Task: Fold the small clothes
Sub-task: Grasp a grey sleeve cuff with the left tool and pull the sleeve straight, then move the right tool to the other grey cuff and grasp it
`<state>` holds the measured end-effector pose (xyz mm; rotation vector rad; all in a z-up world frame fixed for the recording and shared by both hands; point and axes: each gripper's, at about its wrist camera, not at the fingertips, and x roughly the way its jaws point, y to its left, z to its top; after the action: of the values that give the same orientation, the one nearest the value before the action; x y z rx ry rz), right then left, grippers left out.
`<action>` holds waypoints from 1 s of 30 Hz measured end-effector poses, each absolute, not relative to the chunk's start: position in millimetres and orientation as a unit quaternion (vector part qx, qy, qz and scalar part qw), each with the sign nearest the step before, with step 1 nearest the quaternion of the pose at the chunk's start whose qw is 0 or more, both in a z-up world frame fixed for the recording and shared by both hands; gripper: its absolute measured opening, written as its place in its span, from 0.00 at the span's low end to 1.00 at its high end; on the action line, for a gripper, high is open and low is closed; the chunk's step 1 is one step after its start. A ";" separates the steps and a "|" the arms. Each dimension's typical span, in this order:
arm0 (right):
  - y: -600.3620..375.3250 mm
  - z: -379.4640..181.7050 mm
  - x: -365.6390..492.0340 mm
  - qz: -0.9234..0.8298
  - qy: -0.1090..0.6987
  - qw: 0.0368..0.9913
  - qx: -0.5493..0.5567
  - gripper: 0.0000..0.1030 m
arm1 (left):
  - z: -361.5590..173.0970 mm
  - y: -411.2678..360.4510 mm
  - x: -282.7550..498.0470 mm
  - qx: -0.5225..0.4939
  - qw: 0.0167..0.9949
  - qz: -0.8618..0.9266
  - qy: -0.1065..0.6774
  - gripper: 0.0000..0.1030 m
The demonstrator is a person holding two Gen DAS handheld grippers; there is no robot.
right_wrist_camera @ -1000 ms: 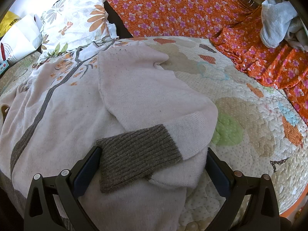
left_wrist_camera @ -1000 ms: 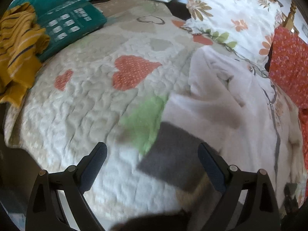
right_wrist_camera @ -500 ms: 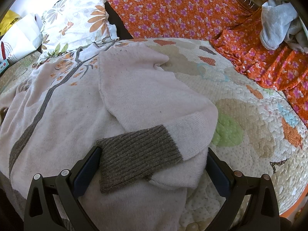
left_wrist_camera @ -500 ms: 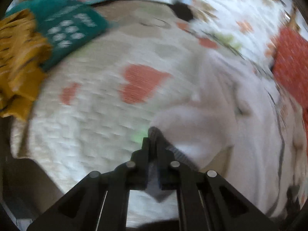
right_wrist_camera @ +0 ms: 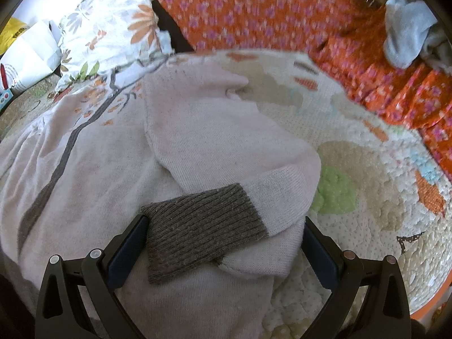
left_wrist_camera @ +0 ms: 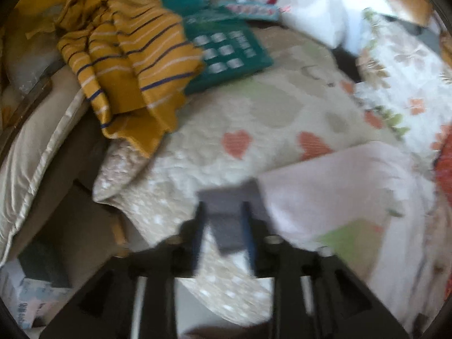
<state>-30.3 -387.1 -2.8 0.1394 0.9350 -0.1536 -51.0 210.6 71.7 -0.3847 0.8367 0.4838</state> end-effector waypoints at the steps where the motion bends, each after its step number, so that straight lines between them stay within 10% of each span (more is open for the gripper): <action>1: -394.8 5.4 -32.4 -0.060 0.449 0.886 0.092 0.96 | 77.5 201.1 -53.1 -0.185 0.875 0.217 0.392 0.45; 6: -449.7 61.5 -53.9 -0.052 0.398 0.895 0.195 0.92 | 96.1 147.6 -51.5 -0.170 0.901 0.135 0.375 0.65; 22: -361.9 24.7 34.9 0.003 0.481 0.875 -0.049 0.91 | 72.8 22.9 -49.3 -0.100 0.889 -0.005 0.448 0.67; 23: -360.8 21.1 40.0 0.001 0.478 0.877 -0.055 0.81 | 71.5 21.8 -49.6 -0.102 0.888 -0.005 0.449 0.67; 26: -375.7 21.0 51.6 0.000 0.485 0.874 -0.025 0.06 | 67.4 22.2 -48.7 -0.115 0.882 -0.006 0.456 0.67; 30: -427.5 56.9 45.2 -0.057 0.447 0.892 0.032 0.06 | 65.9 21.6 -49.6 -0.116 0.882 -0.011 0.456 0.67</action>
<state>45.2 -427.5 56.9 0.0667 0.9285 -0.1173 -49.6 21.6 65.9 -0.2414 0.9499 -0.0233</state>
